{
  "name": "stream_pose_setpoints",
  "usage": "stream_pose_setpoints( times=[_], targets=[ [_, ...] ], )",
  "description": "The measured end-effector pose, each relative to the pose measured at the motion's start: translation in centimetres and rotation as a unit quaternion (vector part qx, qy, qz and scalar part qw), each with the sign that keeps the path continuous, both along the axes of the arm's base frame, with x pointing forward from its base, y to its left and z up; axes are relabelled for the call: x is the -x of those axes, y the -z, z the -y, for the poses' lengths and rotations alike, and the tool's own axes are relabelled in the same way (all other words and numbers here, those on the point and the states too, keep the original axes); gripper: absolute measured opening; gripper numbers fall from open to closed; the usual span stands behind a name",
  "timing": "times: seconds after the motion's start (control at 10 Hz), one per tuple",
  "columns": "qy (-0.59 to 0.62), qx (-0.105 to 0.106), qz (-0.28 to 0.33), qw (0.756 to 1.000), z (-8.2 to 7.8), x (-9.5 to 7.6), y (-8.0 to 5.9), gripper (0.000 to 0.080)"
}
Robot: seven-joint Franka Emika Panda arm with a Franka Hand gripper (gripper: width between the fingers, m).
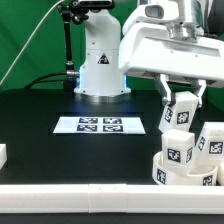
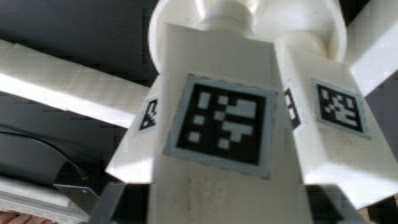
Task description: Assemble stool
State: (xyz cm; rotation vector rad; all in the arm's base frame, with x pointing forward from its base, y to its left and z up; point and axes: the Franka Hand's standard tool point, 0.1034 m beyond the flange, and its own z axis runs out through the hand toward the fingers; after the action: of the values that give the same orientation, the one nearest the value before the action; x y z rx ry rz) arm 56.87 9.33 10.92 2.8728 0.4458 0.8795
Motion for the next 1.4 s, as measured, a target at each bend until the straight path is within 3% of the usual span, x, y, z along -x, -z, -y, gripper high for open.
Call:
stream_pose_setpoints(
  times=[0.2,1.4],
  targets=[
    [-0.004,0.003,-0.007,1.0,-0.3,0.4,0.9,0.0327],
    [-0.004,0.009,-0.009,1.0,1.0,-0.3,1.0,0.0327]
  ],
)
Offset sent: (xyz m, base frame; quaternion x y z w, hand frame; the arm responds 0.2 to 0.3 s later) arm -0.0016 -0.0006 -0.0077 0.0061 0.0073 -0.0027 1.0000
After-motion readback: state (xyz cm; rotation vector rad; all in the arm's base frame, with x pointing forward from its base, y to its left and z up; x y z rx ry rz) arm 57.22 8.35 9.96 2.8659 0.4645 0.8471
